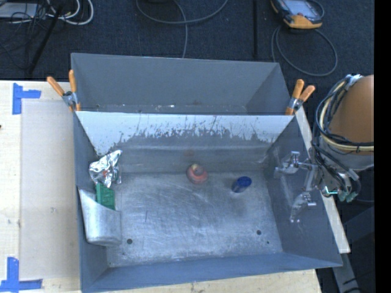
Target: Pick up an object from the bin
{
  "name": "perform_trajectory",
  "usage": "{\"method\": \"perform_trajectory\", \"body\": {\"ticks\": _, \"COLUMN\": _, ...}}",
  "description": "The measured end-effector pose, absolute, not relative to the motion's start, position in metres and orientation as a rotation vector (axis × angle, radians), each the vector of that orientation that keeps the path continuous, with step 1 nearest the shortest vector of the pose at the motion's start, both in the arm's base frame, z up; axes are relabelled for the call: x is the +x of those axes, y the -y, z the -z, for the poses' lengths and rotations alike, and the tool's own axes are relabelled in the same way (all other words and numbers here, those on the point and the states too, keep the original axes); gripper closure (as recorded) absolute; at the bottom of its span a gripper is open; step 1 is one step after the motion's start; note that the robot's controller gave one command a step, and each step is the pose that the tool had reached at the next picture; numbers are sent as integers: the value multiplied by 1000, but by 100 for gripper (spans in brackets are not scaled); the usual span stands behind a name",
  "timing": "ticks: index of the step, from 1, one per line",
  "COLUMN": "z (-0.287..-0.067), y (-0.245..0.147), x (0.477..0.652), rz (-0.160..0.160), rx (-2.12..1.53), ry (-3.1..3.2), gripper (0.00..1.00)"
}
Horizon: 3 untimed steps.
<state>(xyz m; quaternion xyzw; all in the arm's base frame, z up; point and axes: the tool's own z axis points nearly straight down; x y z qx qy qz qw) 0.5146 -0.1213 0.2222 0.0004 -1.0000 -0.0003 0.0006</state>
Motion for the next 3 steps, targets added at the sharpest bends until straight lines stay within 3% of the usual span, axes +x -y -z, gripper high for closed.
{"method": "perform_trajectory", "body": {"ticks": 1, "z": -103, "y": 127, "x": 556, "rz": -6, "rx": 342, "ry": 3130, "gripper": 0}}
{"method": "perform_trajectory", "body": {"ticks": 2, "z": -86, "y": 113, "x": 580, "rz": 2, "rx": 299, "ry": 3124, "gripper": 0}}
{"method": "perform_trajectory", "body": {"ticks": 3, "z": -80, "y": 50, "x": 614, "rz": 3, "rx": 543, "ry": 3097, "gripper": 0}}
